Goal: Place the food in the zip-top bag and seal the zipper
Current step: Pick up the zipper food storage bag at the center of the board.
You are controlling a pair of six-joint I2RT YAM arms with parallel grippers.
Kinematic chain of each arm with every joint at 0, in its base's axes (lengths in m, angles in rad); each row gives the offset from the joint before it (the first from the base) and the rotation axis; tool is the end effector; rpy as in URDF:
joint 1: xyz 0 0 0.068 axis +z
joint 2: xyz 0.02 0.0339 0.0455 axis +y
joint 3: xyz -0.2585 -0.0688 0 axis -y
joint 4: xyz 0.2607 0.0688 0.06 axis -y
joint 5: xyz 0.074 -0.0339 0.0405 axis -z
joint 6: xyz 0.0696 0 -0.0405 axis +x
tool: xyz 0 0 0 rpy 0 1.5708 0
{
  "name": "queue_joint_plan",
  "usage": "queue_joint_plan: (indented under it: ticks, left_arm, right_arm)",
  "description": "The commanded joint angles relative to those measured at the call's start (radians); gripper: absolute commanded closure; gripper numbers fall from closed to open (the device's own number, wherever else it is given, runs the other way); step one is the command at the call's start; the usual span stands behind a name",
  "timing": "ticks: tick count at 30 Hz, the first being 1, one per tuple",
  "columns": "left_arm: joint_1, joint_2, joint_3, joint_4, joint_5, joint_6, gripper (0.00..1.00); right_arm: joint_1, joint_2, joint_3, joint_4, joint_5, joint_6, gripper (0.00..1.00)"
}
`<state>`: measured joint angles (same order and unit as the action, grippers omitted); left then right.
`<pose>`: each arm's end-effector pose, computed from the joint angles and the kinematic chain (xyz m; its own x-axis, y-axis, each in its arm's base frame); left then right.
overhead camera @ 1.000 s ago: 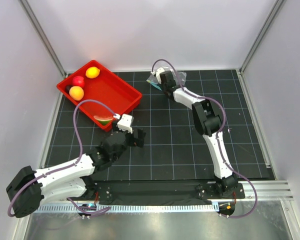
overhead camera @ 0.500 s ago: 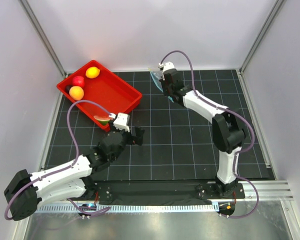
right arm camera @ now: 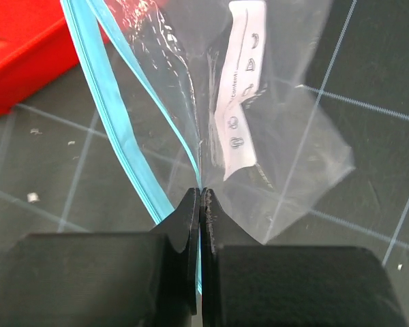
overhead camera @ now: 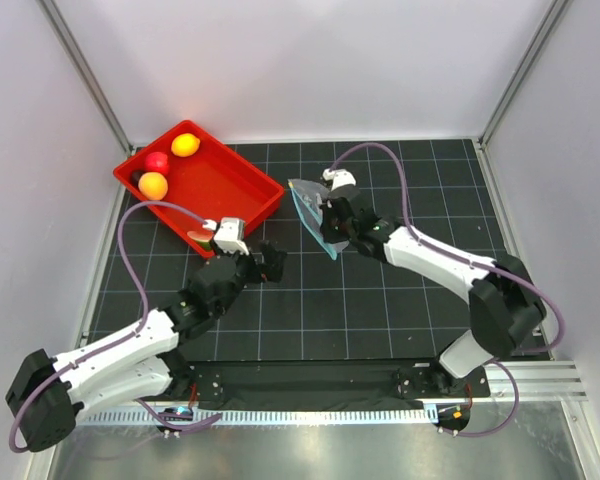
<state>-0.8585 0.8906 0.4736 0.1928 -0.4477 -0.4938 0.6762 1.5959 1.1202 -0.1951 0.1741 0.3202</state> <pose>0.1884 -0.1721 0.2333 -0.3206 -0.2825 -0.9041 0.2890 0.8798 -0.3774 0.3175 0.2393 0.2173 -0.6209 -0.1007 -0.7774 -0.3320 0.9322 0.1444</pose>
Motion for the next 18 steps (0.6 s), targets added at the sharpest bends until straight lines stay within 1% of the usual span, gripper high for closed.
queue_joint_plan:
  ticks: [1, 3, 5, 6, 9, 13, 18]
  left_arm:
    - [0.039, 0.017, 0.103, -0.067, 0.119, -0.141, 0.00]
    - [0.068, 0.056, 0.138, -0.087, 0.202, -0.192, 0.00]
    - [0.088, 0.079, 0.149, -0.067, 0.256, -0.259, 0.02]
    - [0.090, 0.102, 0.152, -0.047, 0.291, -0.273, 0.04]
    - [0.090, 0.136, 0.169, 0.022, 0.308, -0.292, 0.08]
    - [0.090, 0.177, 0.191, 0.048, 0.317, -0.278, 0.08]
    - [0.090, 0.220, 0.221, 0.079, 0.342, -0.273, 0.10]
  right_arm:
    - [0.002, -0.125, -0.033, 0.030, -0.021, 0.082, 0.99]
    - [0.002, -0.169, -0.043, -0.001, -0.019, 0.103, 0.99]
    - [0.002, -0.194, -0.054, -0.013, -0.018, 0.118, 0.99]
    - [0.002, -0.212, -0.057, -0.018, -0.018, 0.122, 0.99]
    - [0.002, -0.238, -0.065, -0.032, -0.036, 0.123, 0.99]
    - [0.003, -0.254, -0.062, -0.063, -0.067, 0.118, 0.99]
    - [0.005, -0.274, -0.094, -0.049, -0.113, 0.128, 0.99]
